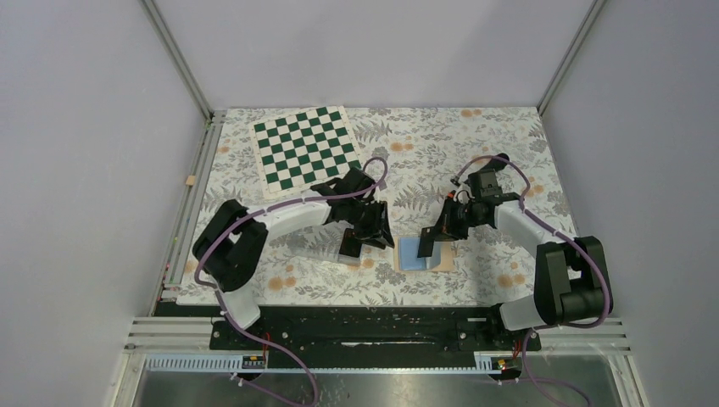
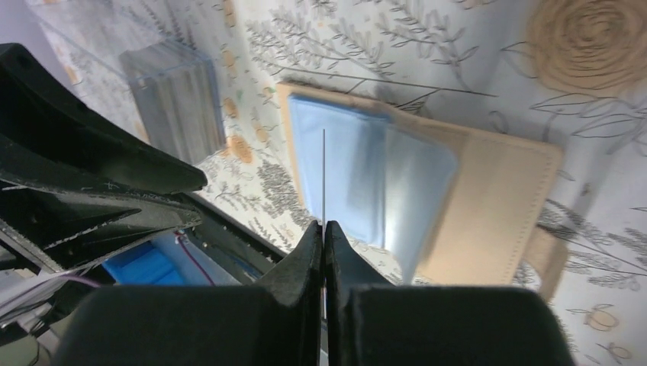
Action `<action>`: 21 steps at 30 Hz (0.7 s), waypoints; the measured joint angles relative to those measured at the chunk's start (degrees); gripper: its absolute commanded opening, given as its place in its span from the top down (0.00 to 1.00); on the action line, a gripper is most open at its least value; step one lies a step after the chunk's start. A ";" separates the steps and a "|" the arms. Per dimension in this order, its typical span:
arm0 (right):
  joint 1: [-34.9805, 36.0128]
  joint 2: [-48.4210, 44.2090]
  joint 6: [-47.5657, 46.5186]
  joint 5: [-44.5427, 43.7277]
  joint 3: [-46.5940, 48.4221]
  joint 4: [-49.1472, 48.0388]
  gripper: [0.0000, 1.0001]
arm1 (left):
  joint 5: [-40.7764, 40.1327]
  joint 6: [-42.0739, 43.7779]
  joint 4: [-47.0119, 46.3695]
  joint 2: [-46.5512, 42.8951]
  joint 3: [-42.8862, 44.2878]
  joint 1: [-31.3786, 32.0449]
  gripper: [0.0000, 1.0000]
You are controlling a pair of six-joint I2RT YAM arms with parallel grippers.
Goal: Put the credit cards into the card holder
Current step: Insert the credit card into the card holder.
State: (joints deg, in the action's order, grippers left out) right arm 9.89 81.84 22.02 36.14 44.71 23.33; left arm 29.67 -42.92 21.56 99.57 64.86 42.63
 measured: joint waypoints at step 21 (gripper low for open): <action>-2.56 5.86 -1.60 -5.88 1.20 -1.55 1.00 | 1.62 5.90 7.10 12.85 8.85 1.31 0.75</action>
State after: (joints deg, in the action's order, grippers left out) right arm 7.33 87.70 20.43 30.26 45.91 21.78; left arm 31.29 -37.01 28.67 112.42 73.71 43.94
